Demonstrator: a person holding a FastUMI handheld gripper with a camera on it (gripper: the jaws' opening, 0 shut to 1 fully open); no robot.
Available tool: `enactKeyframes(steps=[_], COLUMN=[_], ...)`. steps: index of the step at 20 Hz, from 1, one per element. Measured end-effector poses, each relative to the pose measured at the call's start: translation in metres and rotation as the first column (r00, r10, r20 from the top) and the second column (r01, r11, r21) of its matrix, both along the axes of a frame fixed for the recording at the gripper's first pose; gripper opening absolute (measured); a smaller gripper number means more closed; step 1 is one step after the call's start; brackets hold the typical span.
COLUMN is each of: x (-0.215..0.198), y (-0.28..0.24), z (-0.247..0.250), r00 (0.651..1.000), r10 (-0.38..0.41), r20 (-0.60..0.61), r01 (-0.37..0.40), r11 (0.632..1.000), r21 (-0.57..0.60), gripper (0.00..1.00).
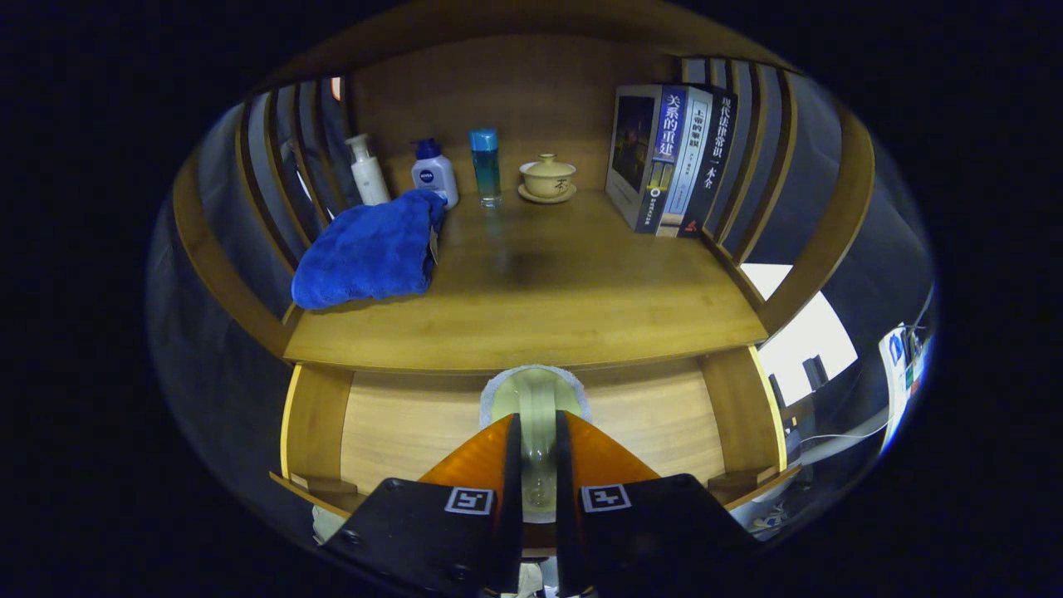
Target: Pull open the drawer, take out the items inside it, and place them on the countertop above the cabinet.
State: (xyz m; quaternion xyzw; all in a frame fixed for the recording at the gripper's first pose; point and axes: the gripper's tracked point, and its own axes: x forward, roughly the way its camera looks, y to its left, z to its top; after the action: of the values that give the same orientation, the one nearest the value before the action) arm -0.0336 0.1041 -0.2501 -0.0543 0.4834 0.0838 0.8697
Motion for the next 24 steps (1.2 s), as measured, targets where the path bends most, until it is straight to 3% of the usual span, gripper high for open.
enactKeyframes(steps=[11,24], x=[0.038,0.127], y=[0.017,0.023], z=[0.026,0.029], r00=[0.999,0.995], r10=[0.015,-0.02], r20=[0.051,0.103], r01=[-0.015,0.018], r11=[1.0,1.0], r21=[0.001,0.015], gripper=[0.25,0.25])
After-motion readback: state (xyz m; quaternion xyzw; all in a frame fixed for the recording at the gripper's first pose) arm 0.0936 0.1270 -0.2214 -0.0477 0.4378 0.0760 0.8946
